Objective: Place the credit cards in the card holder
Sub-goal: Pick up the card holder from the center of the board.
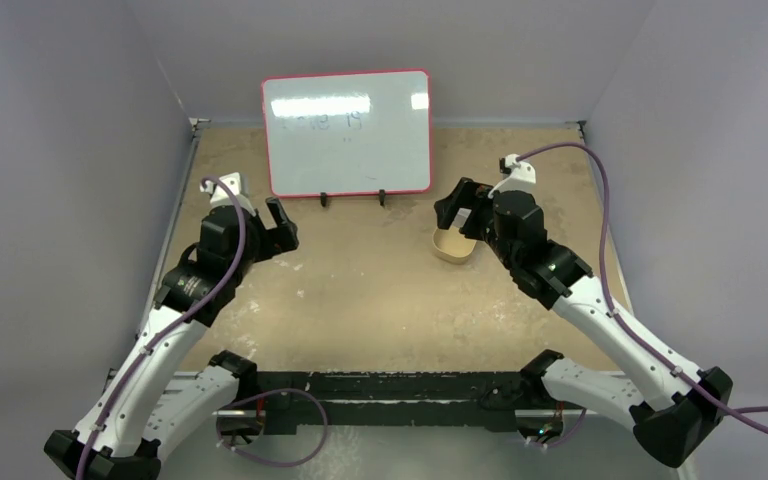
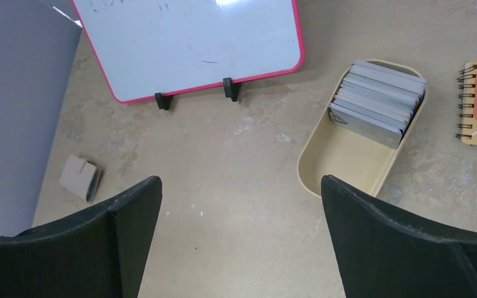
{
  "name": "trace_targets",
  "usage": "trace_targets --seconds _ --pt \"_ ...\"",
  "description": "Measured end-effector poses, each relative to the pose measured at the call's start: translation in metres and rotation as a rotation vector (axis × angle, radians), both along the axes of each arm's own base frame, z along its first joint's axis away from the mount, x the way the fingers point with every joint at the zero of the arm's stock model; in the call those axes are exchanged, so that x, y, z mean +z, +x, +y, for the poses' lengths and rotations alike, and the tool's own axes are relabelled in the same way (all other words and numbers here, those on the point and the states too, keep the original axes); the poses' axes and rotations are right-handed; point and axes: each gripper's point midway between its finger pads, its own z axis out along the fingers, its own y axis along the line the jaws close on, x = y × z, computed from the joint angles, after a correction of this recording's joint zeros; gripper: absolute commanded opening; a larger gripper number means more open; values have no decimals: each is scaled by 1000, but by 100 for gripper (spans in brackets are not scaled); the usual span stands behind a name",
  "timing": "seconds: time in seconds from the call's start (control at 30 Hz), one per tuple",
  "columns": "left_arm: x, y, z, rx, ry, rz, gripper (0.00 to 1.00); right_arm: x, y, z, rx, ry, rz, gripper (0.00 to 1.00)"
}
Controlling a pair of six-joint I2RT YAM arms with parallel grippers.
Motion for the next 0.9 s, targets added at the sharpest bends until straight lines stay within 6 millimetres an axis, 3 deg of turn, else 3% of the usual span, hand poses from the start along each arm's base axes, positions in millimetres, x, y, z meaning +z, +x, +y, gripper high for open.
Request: trace_targets --seconds 0.3,0.43,0.5,0.77,0.9 --pt "-10 11 24 156 71 19 94 2 -1 -1 0 4 -5 99" --pt "-19 18 42 239 174 53 79 10 -4 -3 2 19 -27 99" --pt "-26 23 50 260 261 94 77 14 -6 -3 6 24 -38 99" --pt "-85 54 81 322 613 373 51 35 -14 -2 56 44 -110 99" --pt "-123 63 93 314 723 518 44 44 -22 -2 83 69 -140 99"
